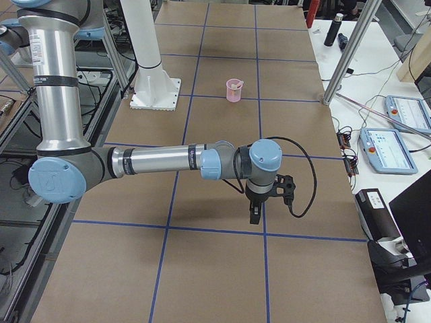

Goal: Collect pens into pen holder

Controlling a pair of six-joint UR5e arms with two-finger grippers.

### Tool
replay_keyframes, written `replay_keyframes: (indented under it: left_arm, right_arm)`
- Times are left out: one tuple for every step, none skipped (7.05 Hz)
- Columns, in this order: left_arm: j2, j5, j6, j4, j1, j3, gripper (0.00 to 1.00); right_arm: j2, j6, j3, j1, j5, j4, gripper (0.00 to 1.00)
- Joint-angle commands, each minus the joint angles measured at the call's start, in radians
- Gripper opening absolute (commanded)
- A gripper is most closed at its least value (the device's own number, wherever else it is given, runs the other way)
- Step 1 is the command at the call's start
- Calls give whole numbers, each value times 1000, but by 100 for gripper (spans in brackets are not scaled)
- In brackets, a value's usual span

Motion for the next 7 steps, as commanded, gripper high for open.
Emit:
replay_keyframes:
  left_arm:
    - [-4, 2, -29, -27, 24, 18, 100]
    - [-4, -11, -30, -27, 26, 7, 100]
    - [-4, -37, -29, -25, 32, 7, 100]
    - [-5, -35, -29, -25, 32, 7, 100]
    - [-17, -23, -18, -24, 34, 9, 100]
    - [-30, -18, -12, -19, 35, 13, 100]
    - [-36, -9, 8, -14, 78, 19, 100]
  right_arm:
    - [5, 1, -5, -13, -4, 0, 100]
    - [-1, 1, -5, -14, 5, 0, 100]
    - [1, 1, -5, -14, 5, 1, 100]
    - [4, 1, -6, -20, 5, 1, 100]
    - [7, 1, -6, -21, 5, 1, 100]
    - [7, -1, -8, -29, 5, 1, 100]
    - [8, -1, -14, -43, 4, 1, 100]
